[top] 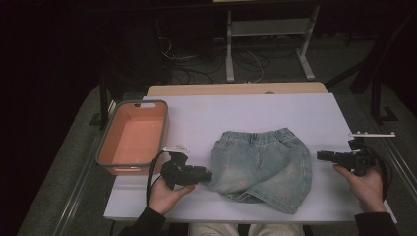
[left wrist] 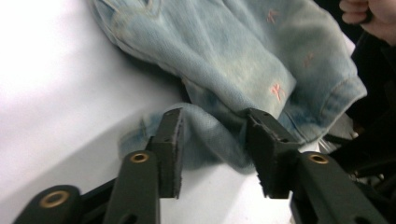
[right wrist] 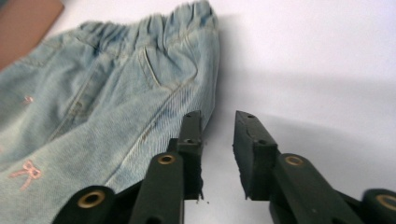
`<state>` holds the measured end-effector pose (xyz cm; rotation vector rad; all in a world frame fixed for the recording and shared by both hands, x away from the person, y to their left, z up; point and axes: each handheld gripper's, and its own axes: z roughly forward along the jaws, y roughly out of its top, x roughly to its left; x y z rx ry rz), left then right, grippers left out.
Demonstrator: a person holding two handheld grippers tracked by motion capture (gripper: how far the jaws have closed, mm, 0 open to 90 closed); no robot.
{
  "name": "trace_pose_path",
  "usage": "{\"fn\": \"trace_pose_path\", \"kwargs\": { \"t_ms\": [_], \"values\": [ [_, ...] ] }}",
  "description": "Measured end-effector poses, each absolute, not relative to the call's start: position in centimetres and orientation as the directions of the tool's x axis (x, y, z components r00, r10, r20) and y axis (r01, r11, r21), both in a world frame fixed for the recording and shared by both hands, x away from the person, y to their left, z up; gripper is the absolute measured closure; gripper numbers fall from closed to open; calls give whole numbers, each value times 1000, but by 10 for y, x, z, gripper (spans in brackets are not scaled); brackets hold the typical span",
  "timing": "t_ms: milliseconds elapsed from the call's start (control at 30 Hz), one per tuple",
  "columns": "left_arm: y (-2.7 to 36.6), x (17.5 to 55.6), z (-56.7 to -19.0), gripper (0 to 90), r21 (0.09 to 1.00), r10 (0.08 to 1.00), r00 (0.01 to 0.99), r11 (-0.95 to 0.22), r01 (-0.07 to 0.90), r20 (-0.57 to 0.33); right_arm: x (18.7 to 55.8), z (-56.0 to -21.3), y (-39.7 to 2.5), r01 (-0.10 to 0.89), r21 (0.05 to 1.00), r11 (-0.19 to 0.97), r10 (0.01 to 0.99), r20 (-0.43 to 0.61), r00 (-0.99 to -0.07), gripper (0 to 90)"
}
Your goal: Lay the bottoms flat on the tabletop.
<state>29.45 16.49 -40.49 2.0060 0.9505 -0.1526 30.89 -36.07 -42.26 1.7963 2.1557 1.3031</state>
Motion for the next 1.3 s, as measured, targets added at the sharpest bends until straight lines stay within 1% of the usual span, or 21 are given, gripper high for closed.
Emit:
{"fn": "trace_pose_path", "kwargs": {
  "t_ms": [100,267,367,433,600,700,800,967,1200,1300],
  "values": [
    [167,296,-399,511,693,562,704,-292,660,-434,311,-420,-361,773,634,-19,824,448,-348,645],
    [161,300,-391,439,715,559,720,-292,635,-411,317,-412,-351,745,667,21,812,423,-402,551],
    [155,303,-385,372,728,573,720,-286,623,-391,324,-408,-344,730,682,35,799,420,-430,488],
    [151,306,-380,344,737,577,724,-285,613,-378,329,-406,-337,720,692,54,789,413,-455,456],
    [144,313,-370,302,755,578,734,-285,591,-357,339,-402,-326,716,693,87,781,399,-480,382],
    [142,320,-367,268,759,562,742,-282,587,-365,346,-399,-320,716,690,109,776,391,-496,339],
    [137,327,-366,260,757,553,747,-287,587,-370,352,-399,-315,714,690,120,778,381,-499,281],
    [130,339,-366,253,755,550,745,-283,591,-377,367,-403,-307,717,686,123,779,380,-498,249],
    [121,359,-368,248,754,557,734,-265,600,-388,386,-412,-301,724,681,108,787,386,-481,249],
    [120,366,-371,247,755,563,726,-252,606,-394,393,-416,-300,721,686,97,787,390,-477,263]
  ]
}}
